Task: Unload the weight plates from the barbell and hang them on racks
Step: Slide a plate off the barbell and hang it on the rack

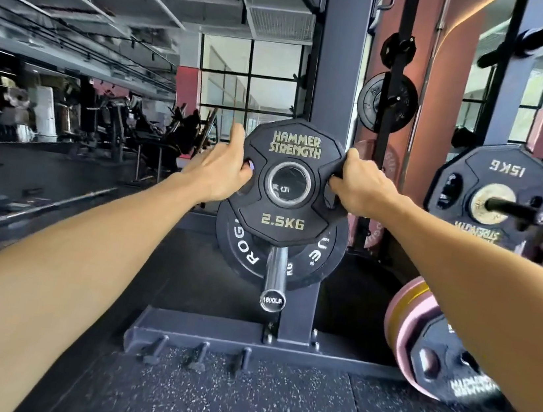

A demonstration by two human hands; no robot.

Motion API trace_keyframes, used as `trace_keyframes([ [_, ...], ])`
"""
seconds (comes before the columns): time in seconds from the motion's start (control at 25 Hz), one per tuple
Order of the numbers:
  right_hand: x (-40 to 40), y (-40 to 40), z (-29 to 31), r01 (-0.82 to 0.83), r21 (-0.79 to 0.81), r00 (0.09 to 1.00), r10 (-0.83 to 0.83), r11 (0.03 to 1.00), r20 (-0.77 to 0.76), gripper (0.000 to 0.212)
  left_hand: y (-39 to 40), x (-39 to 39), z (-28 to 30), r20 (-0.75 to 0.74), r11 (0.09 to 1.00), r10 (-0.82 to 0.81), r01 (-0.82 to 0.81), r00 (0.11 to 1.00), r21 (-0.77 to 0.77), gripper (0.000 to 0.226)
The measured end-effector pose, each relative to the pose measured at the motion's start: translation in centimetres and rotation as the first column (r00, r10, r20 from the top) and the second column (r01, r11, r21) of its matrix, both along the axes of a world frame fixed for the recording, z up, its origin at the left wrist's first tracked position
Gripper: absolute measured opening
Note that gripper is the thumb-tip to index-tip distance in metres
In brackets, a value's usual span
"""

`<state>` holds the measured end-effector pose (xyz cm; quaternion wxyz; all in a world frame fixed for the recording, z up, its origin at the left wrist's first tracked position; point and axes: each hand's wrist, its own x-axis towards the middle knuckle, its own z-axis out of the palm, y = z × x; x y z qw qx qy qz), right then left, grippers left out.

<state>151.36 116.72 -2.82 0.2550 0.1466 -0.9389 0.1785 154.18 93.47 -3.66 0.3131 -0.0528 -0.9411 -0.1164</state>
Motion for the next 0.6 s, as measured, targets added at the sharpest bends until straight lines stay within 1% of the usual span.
trace_keyframes([
  [0.08,1.6,-0.3,-1.9,0.022,0.012,0.999,-0.022,1.000,0.039,0.023,-0.3,1.5,-2.2,0.038,1.000,-0.017,0.017,0.999,0.005,0.051],
  [0.2,3.2,-0.4,-5.4,0.041,0.024,0.993,-0.043,0.999,0.111,0.023,-0.5,2.8,-5.6,0.113,0.999,-0.034,0.033,0.993,0.005,0.049],
  [0.32,3.4,-0.5,-8.4,0.050,0.048,0.988,-0.056,0.998,0.144,0.022,-0.4,3.2,-8.8,0.173,0.999,-0.046,0.044,0.984,0.019,0.055],
  [0.4,3.4,-0.5,-9.7,0.044,0.046,0.986,-0.050,0.998,0.161,0.023,-0.4,3.1,-10.2,0.188,0.999,-0.045,0.043,0.981,0.015,0.051],
  [0.52,3.1,-0.7,-11.7,0.041,0.045,0.978,-0.049,0.998,0.204,0.035,-0.7,3.1,-12.0,0.212,1.000,-0.030,0.028,0.977,0.010,0.045],
  [0.6,3.0,-1.0,-12.9,0.027,0.037,0.973,-0.035,0.999,0.229,0.026,-0.9,3.2,-13.1,0.234,1.000,-0.021,0.020,0.972,0.008,0.043],
])
